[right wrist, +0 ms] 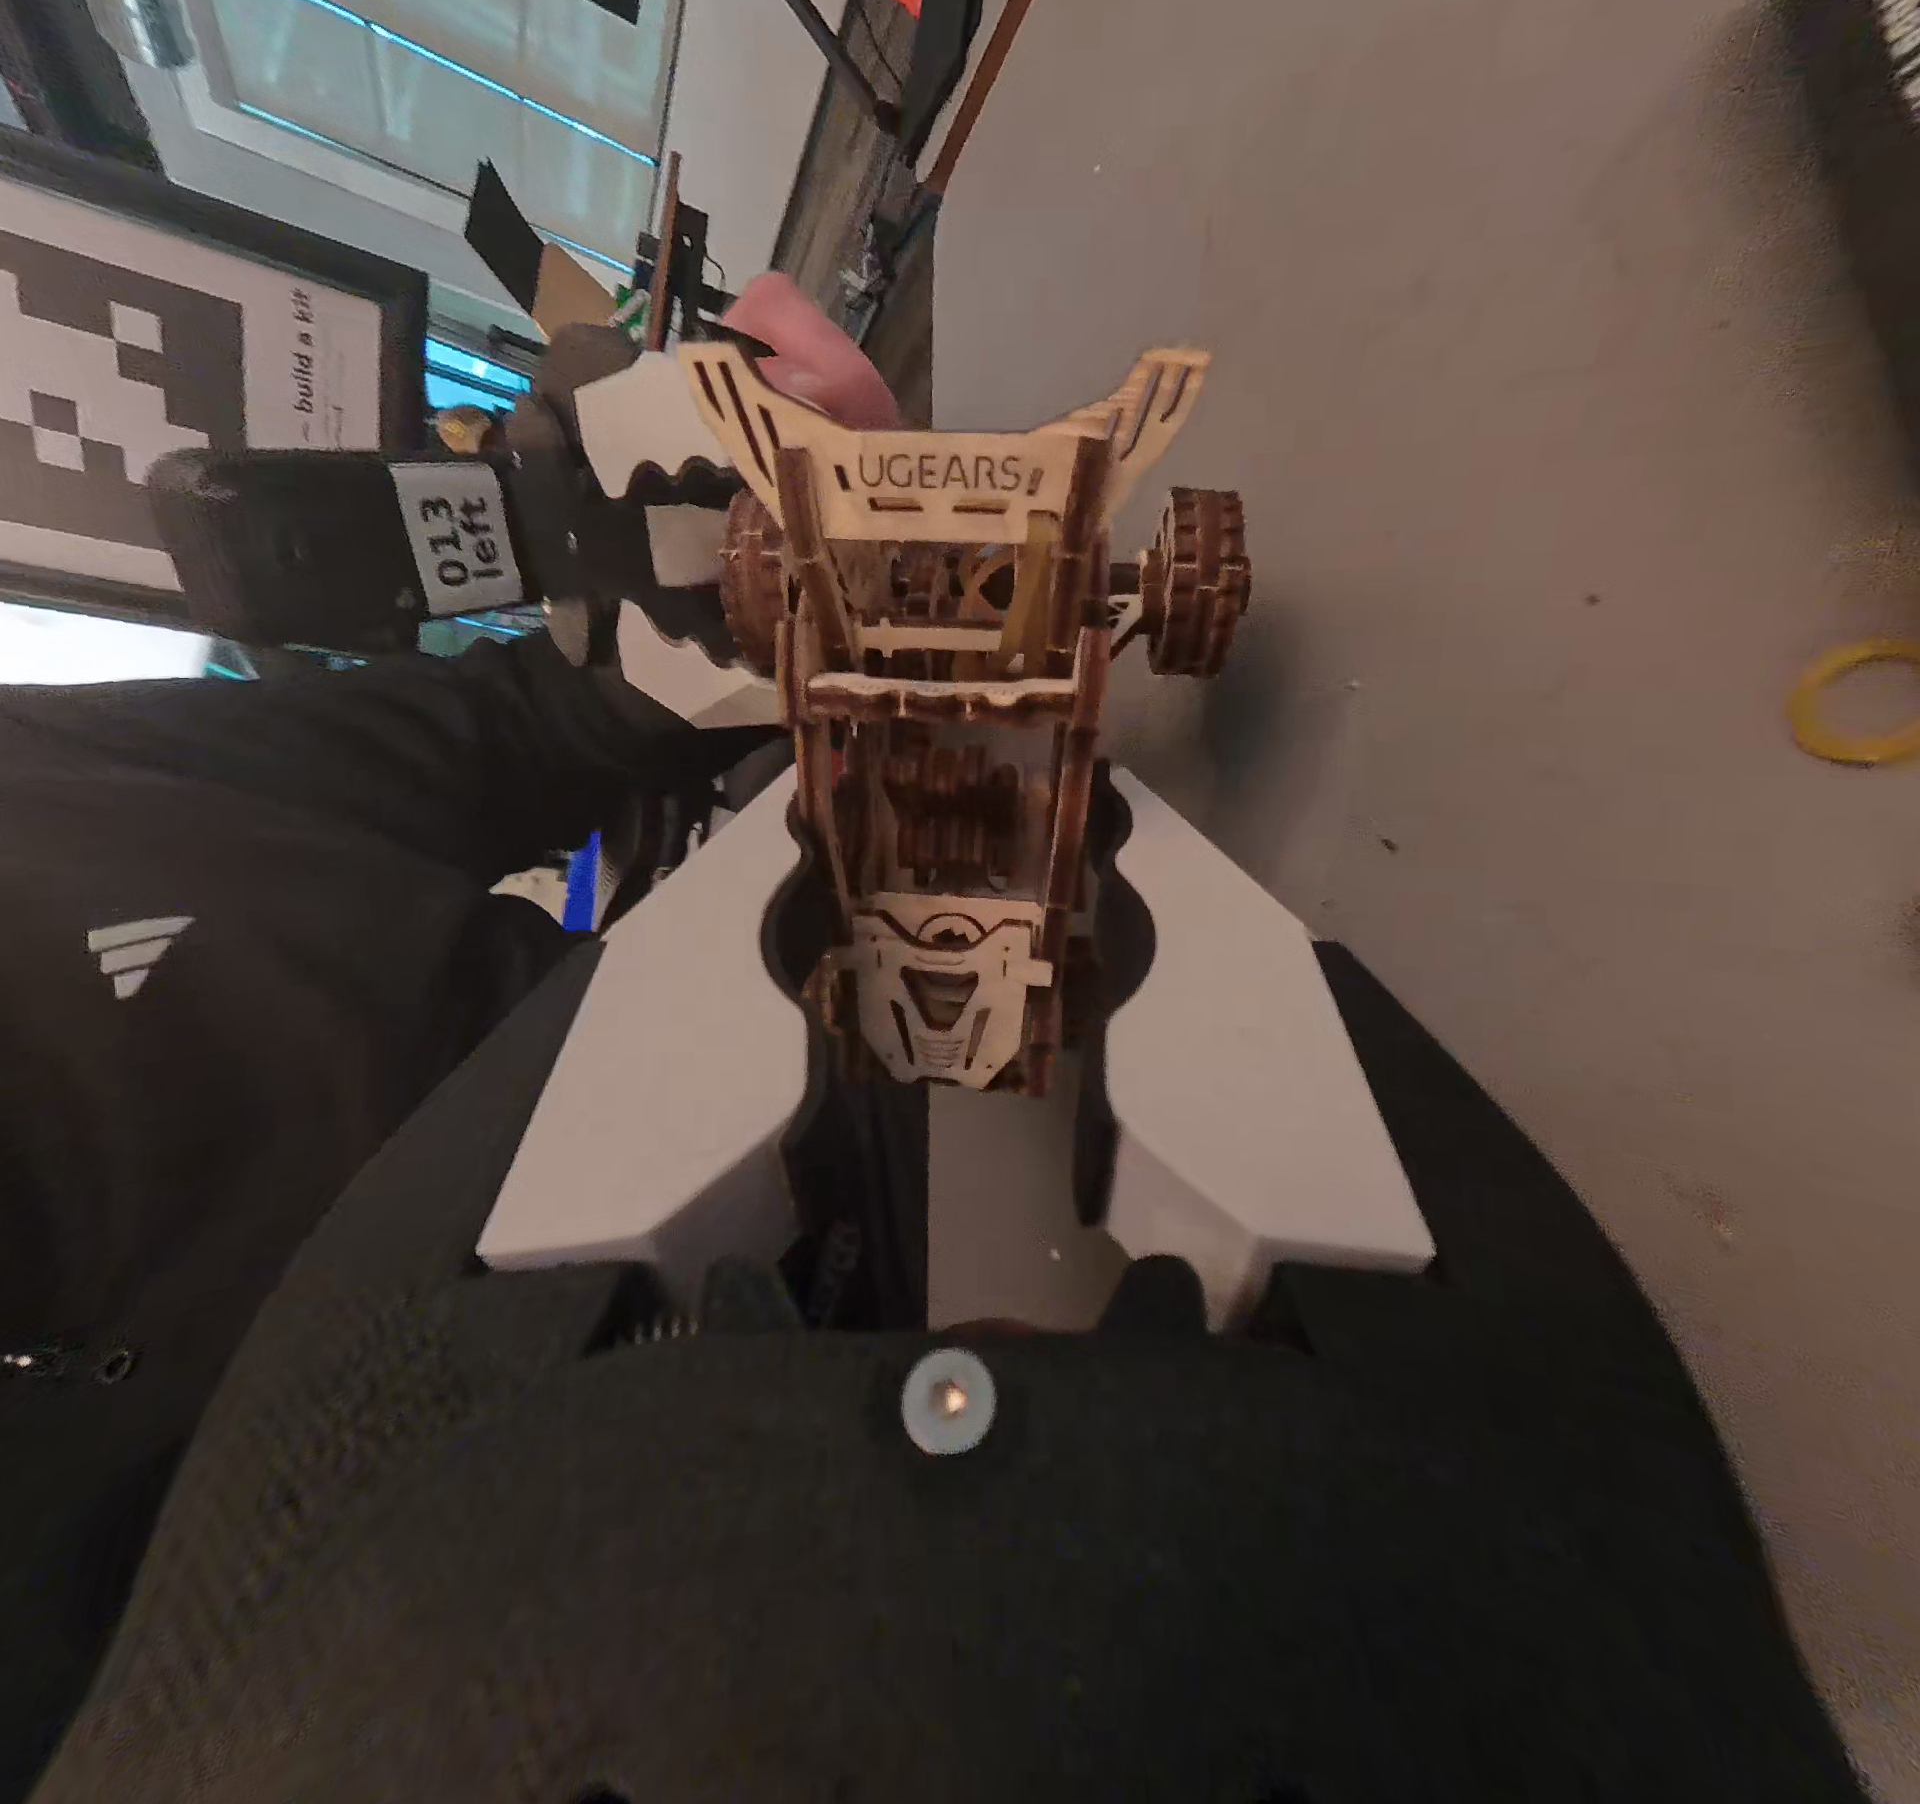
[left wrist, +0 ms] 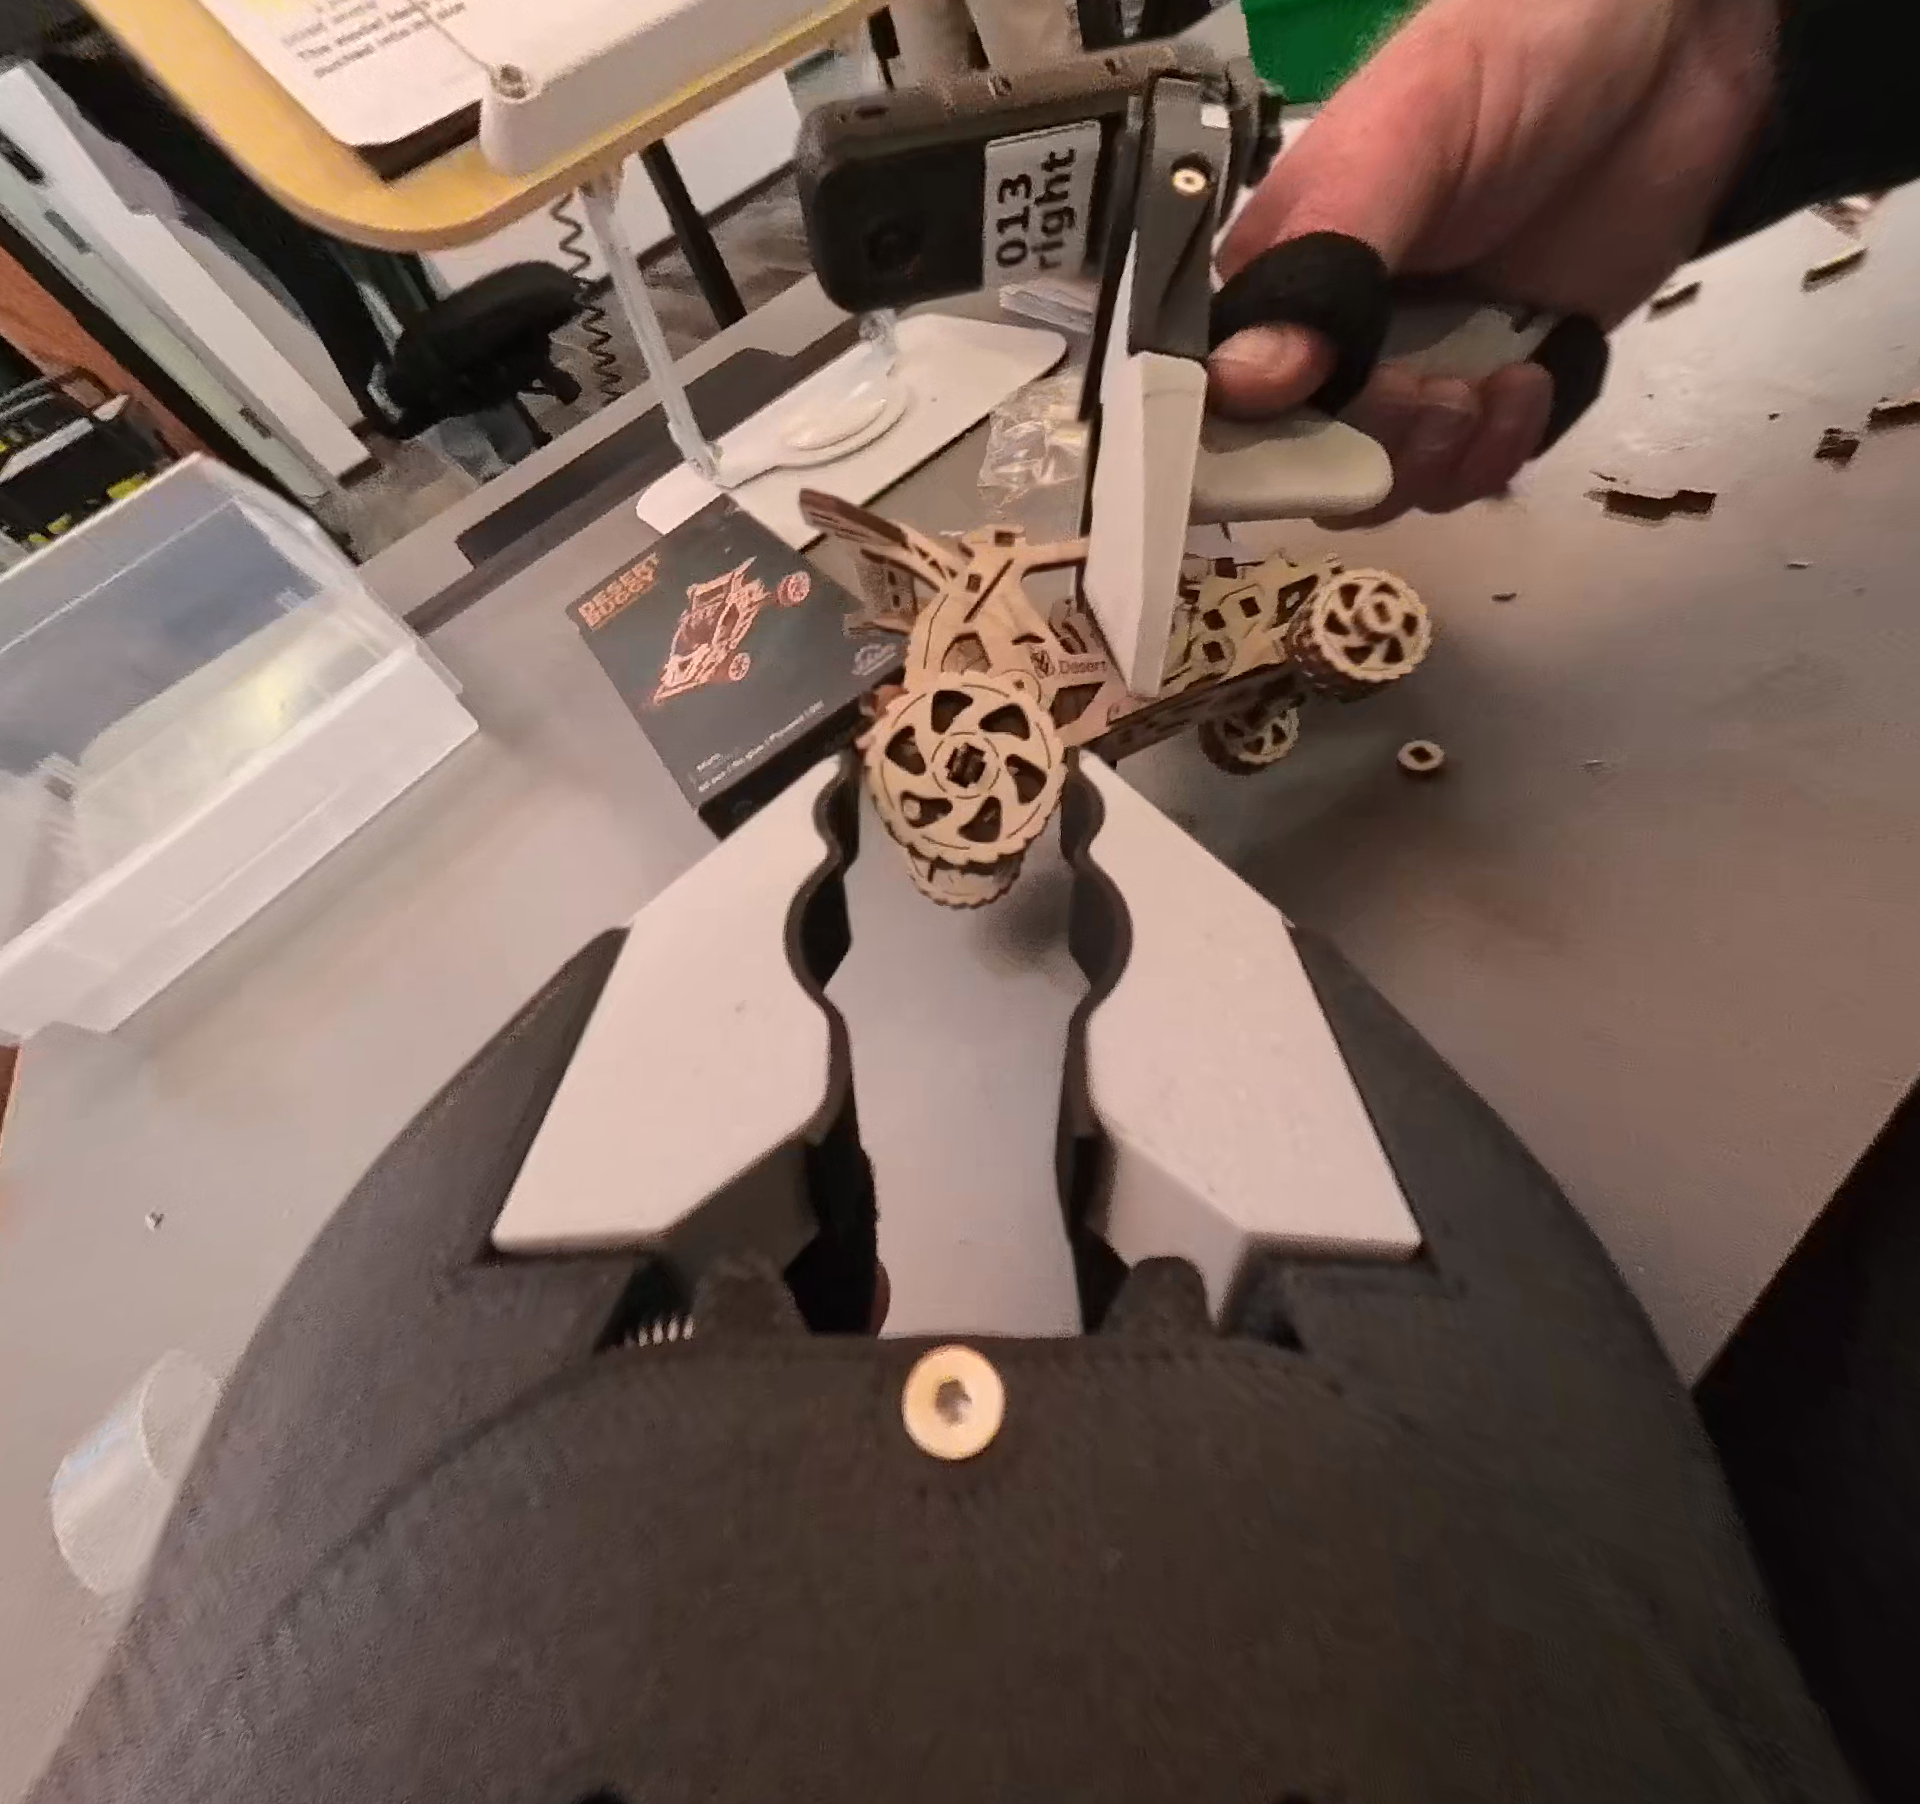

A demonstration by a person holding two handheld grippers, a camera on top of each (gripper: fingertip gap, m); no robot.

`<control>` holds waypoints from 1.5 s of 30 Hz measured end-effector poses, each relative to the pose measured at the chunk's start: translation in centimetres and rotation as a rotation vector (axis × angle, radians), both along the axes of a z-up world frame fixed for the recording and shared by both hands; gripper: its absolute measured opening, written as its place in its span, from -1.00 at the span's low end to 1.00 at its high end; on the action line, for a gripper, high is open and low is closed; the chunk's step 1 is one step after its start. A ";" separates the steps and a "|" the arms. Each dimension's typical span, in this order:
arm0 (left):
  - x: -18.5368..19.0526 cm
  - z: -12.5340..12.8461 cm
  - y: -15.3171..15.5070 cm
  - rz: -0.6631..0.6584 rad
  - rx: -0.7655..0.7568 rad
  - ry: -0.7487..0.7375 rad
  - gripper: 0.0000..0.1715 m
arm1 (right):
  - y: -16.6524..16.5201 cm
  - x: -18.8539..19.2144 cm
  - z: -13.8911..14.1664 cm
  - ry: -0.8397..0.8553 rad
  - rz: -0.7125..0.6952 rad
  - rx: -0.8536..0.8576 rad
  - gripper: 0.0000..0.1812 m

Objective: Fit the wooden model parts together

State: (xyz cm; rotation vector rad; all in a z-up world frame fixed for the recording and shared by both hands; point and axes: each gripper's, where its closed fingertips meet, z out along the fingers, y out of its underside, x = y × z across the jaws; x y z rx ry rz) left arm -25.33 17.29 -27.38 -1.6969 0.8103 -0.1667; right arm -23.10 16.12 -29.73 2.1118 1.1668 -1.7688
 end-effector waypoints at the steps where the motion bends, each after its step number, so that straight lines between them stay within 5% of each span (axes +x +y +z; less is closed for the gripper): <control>1: -0.4 -0.1 -0.1 0.023 0.004 -0.017 -0.55 | -0.3 -0.4 0.1 0.012 -0.007 -0.024 -0.48; 4: -1.5 -0.1 -0.3 0.067 -0.009 -0.118 -0.50 | -1.0 -1.4 1.1 0.068 -0.037 -0.122 -0.48; 15: -1.8 0.7 -1.1 -0.007 -0.021 -0.213 -0.86 | -2.8 -2.3 1.6 0.111 -0.013 -0.228 -0.46; 23: -1.8 0.3 -0.8 -0.014 -0.063 -0.223 -0.90 | -2.1 -1.9 0.6 0.044 -0.028 -0.132 -0.07; 35: -1.7 -2.2 0.8 0.021 -0.272 -0.223 -0.89 | 0.8 0.2 -0.1 -0.091 -0.085 0.337 -0.24; 45: -2.5 -2.5 -0.6 0.041 -0.307 -0.250 -0.69 | 0.4 -0.4 -0.4 -0.109 -0.081 0.513 -0.46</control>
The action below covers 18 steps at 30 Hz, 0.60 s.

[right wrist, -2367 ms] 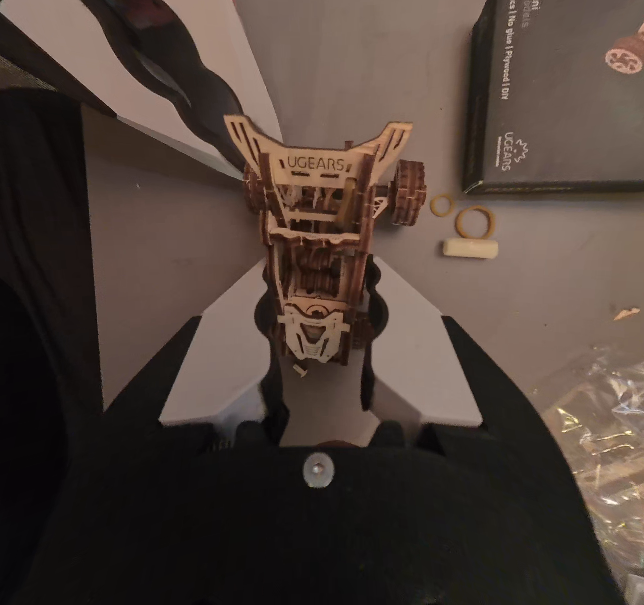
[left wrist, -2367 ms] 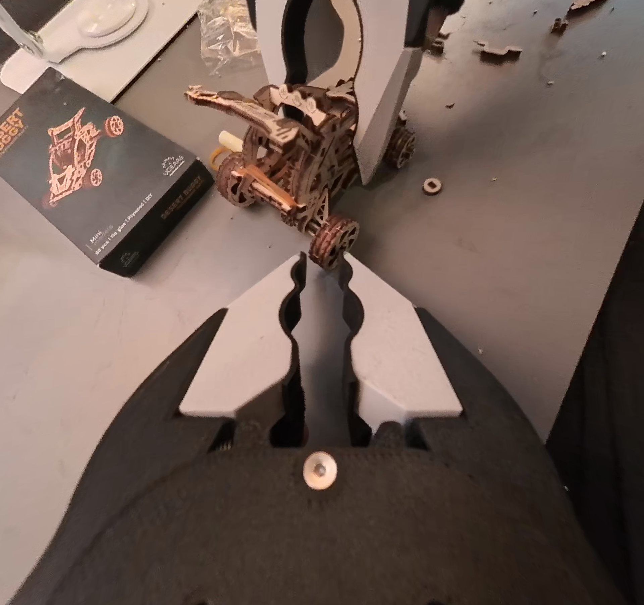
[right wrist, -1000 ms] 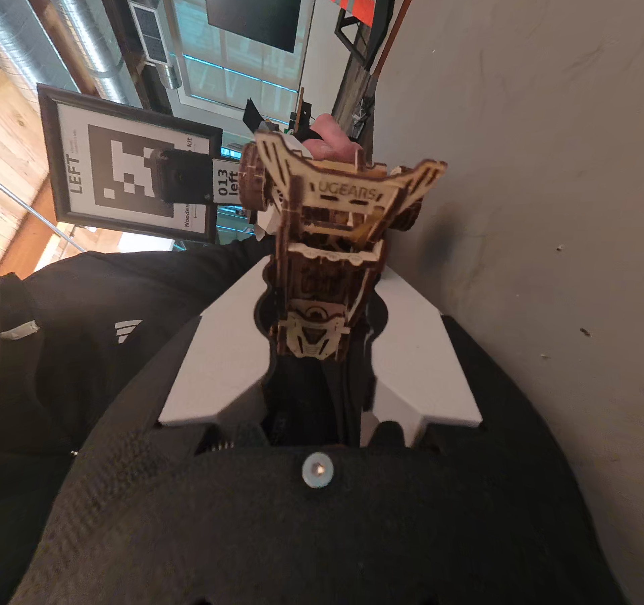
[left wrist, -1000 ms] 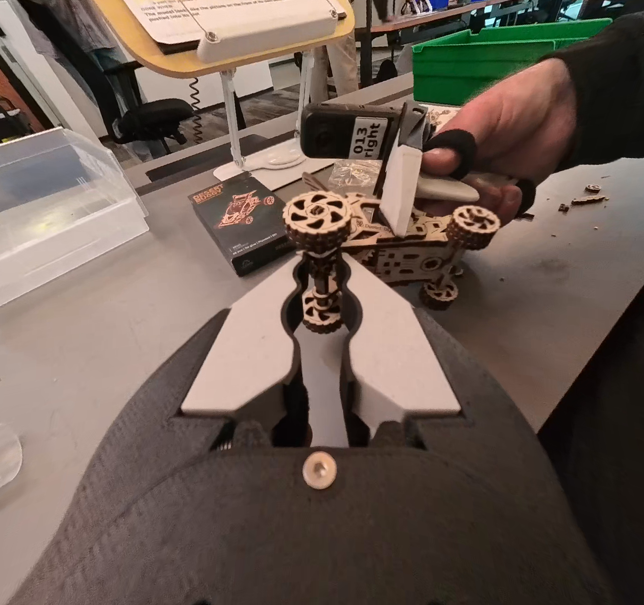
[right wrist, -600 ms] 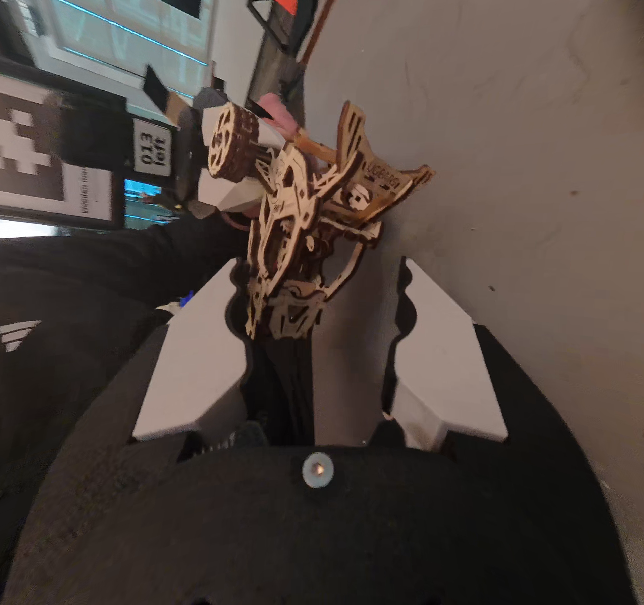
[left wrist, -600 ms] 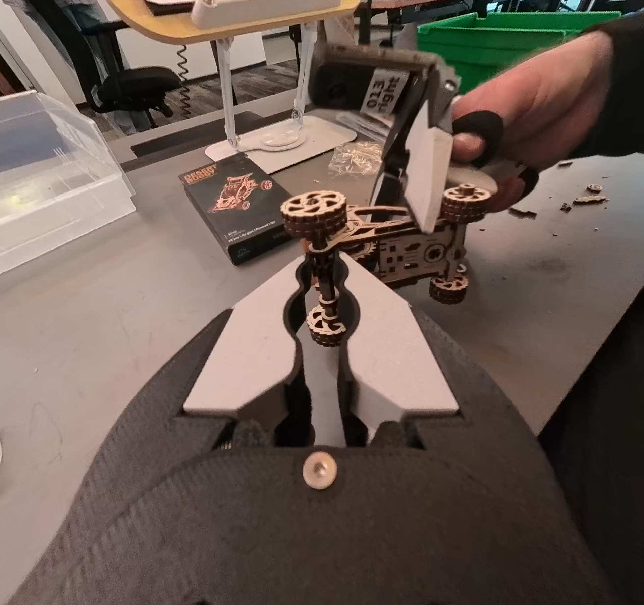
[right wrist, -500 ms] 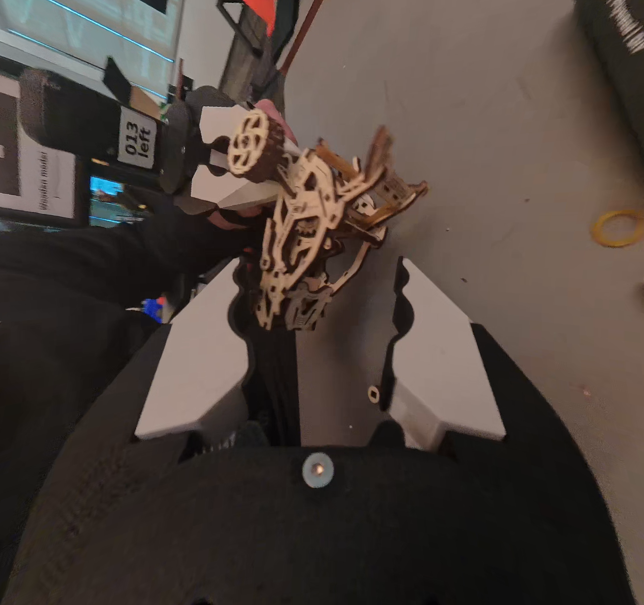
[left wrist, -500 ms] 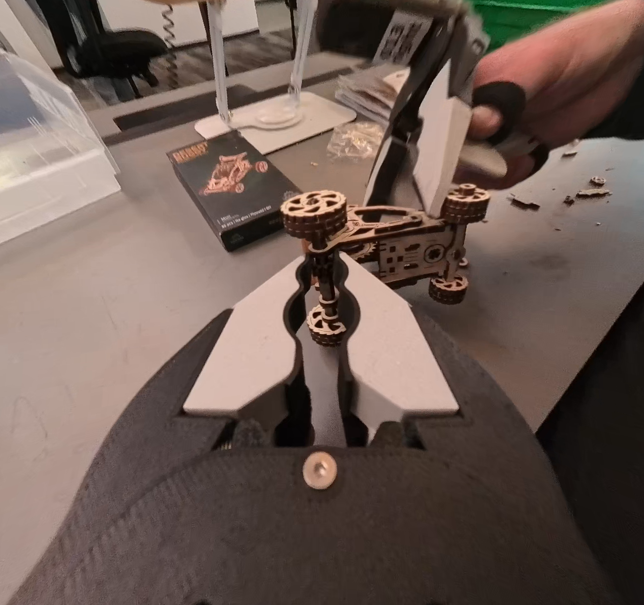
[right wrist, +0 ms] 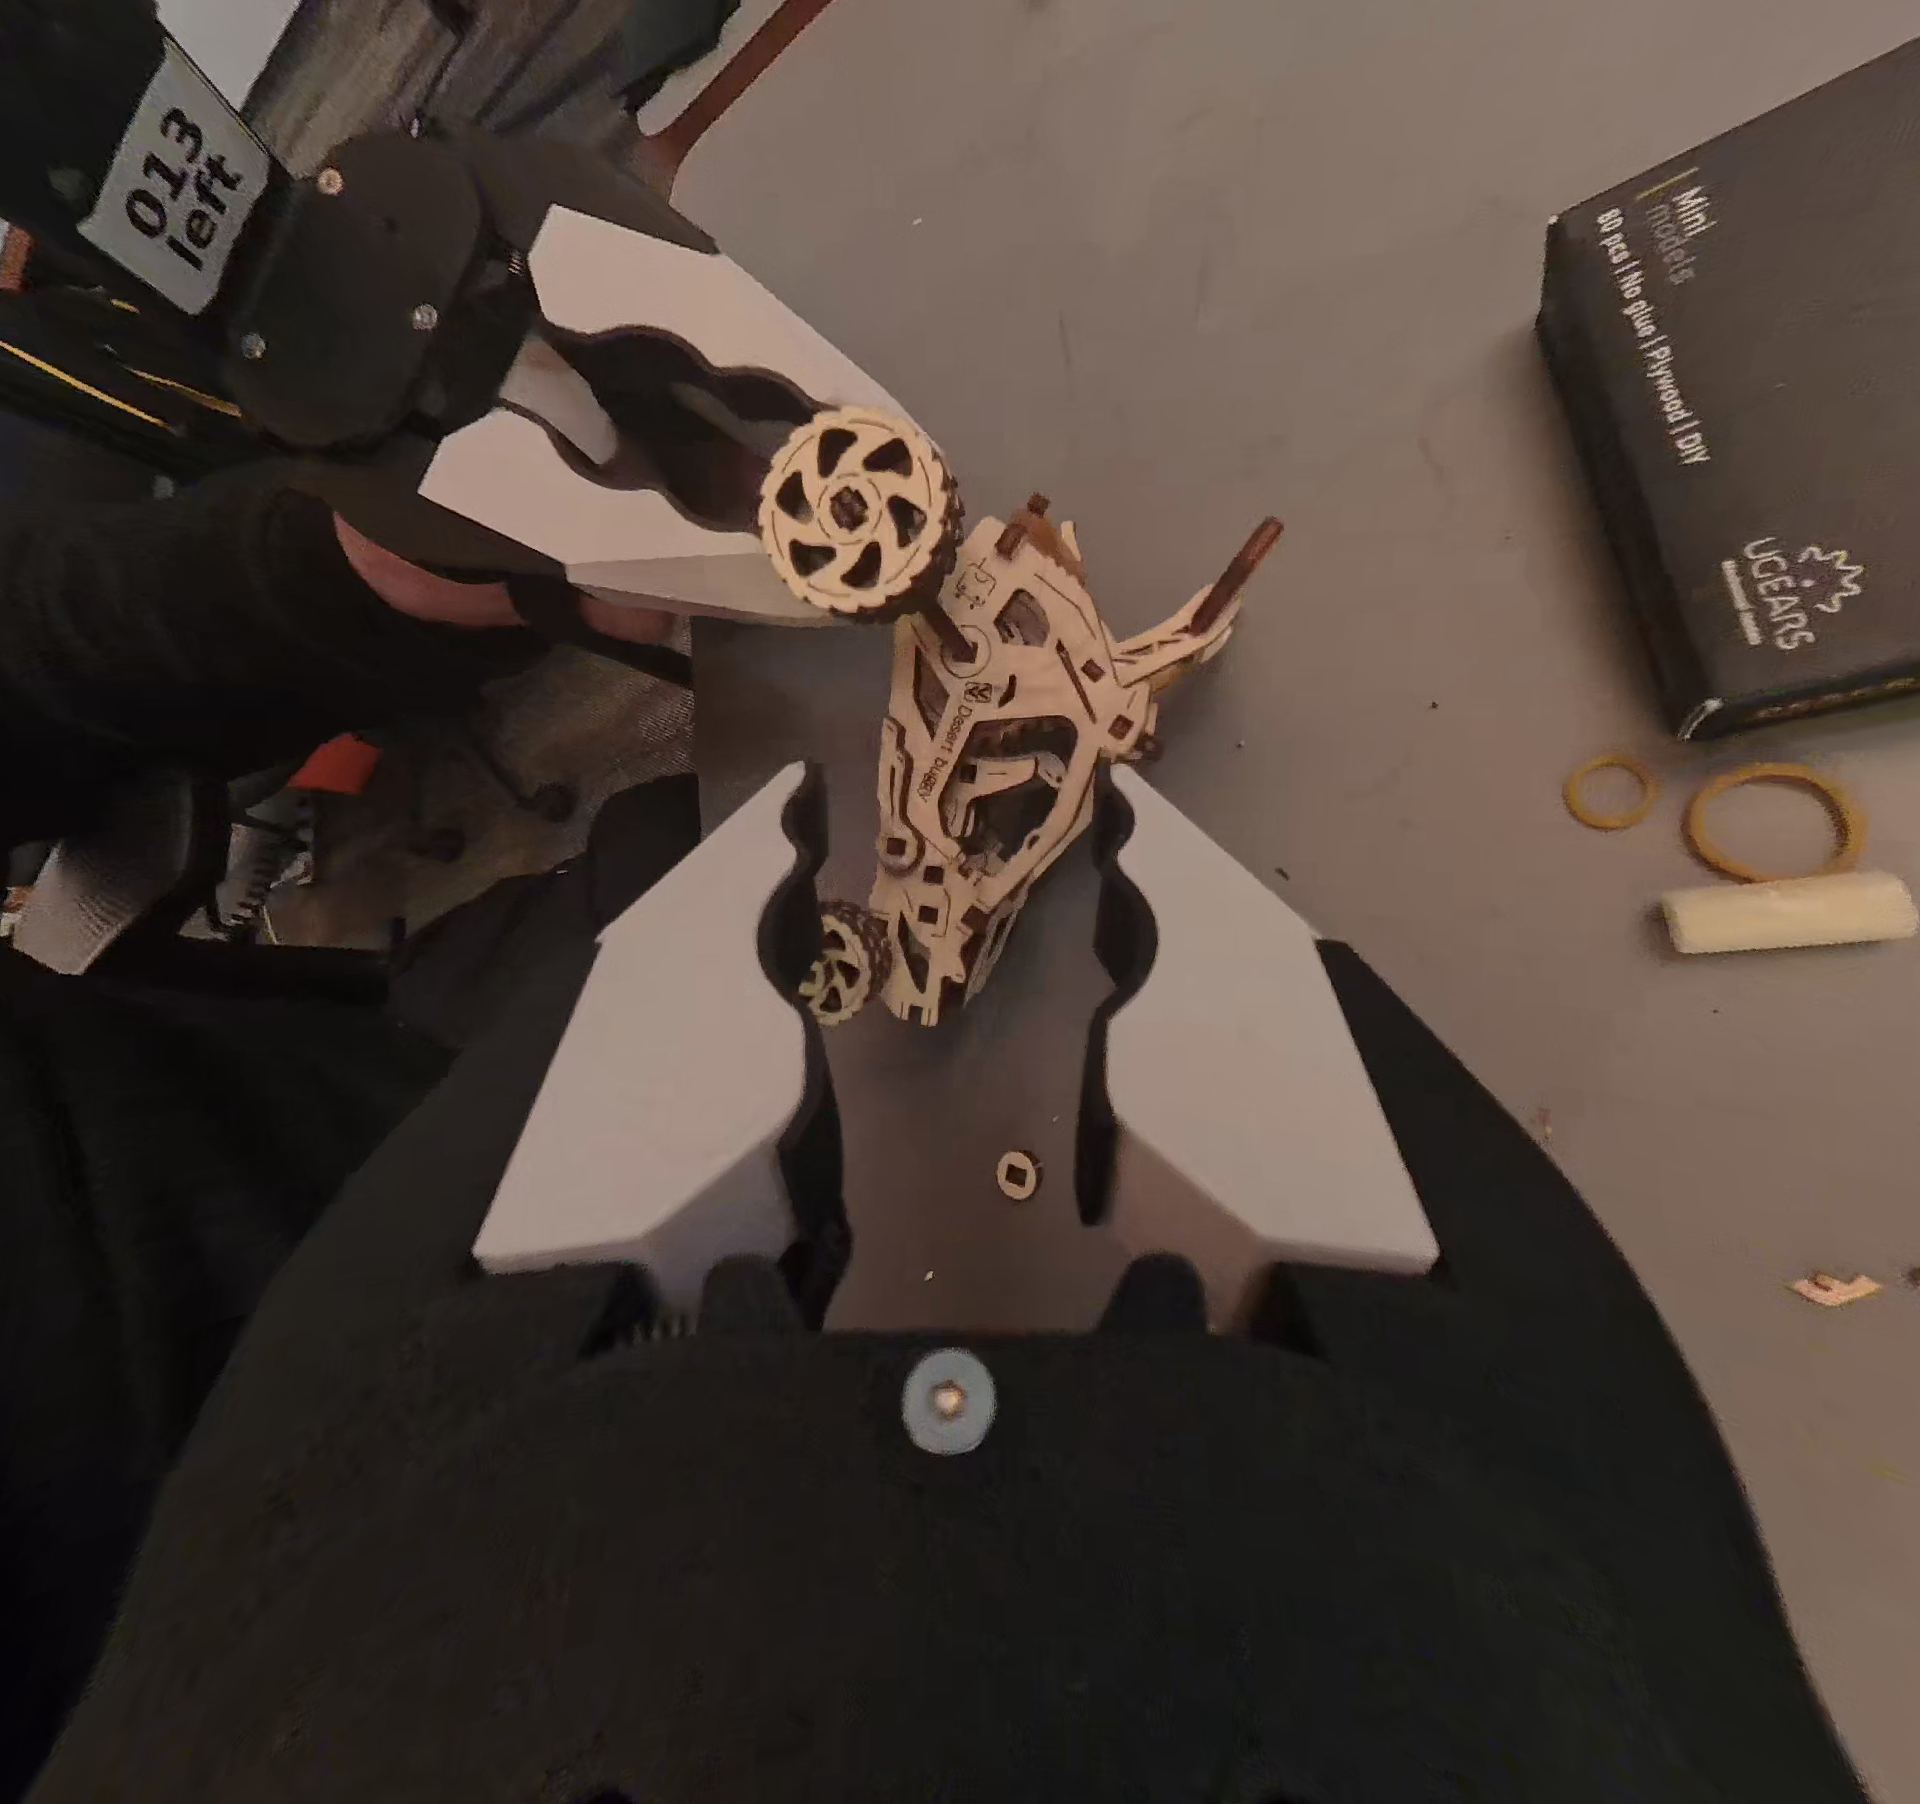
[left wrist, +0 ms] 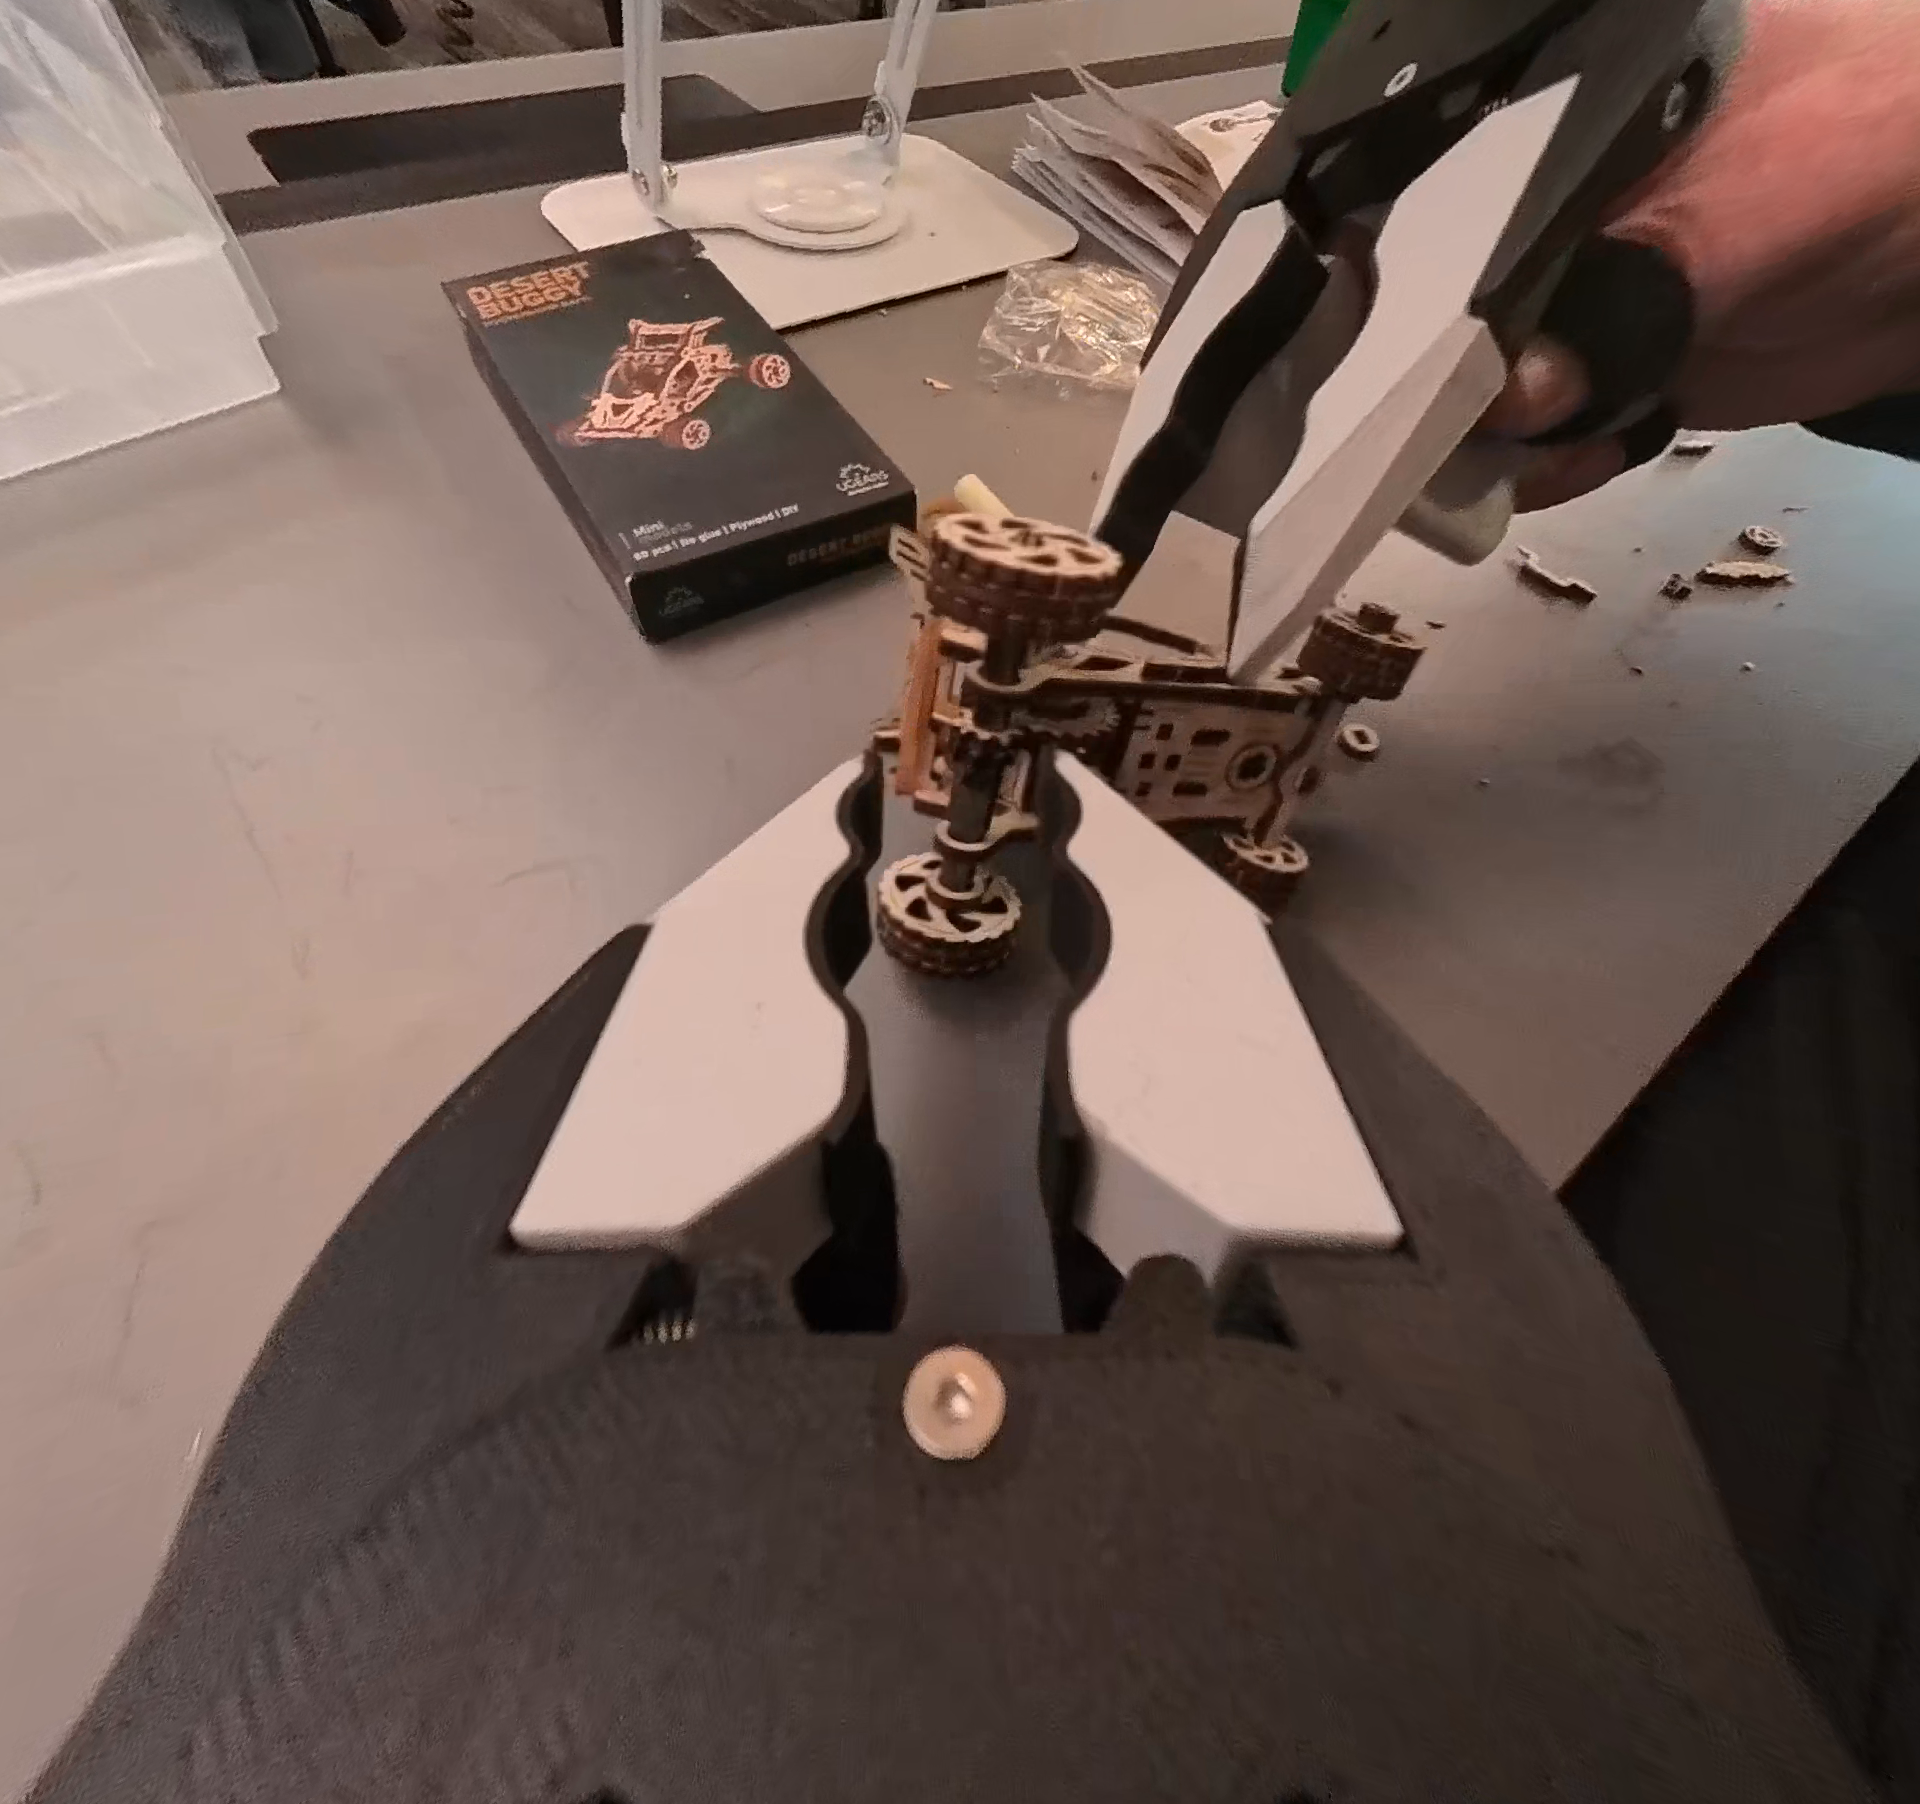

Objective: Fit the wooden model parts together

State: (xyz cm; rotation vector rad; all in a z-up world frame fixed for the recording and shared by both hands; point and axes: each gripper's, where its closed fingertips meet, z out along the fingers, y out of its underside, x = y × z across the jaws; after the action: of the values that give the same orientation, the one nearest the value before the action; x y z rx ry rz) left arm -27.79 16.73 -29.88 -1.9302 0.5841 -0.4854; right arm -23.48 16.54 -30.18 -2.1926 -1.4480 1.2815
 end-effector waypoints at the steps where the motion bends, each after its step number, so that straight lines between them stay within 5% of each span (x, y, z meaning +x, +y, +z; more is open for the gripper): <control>1: -0.1 0.0 -0.3 -0.002 0.003 0.003 -0.68 | -0.2 0.0 -0.1 -0.005 0.005 0.008 -0.50; 9: -0.6 3.3 -0.7 0.030 0.165 -0.010 -0.52 | 0.3 -0.4 1.3 0.014 0.004 0.138 -0.53; 18: 0.6 3.7 0.6 -0.025 0.218 0.025 -0.72 | 0.1 -3.2 3.7 0.092 0.146 0.422 -0.79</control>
State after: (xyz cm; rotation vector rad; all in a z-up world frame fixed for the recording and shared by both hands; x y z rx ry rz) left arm -27.21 17.36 -26.13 -1.7253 0.6510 -0.3967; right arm -26.71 16.68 -26.47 -1.7618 -1.6842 0.9883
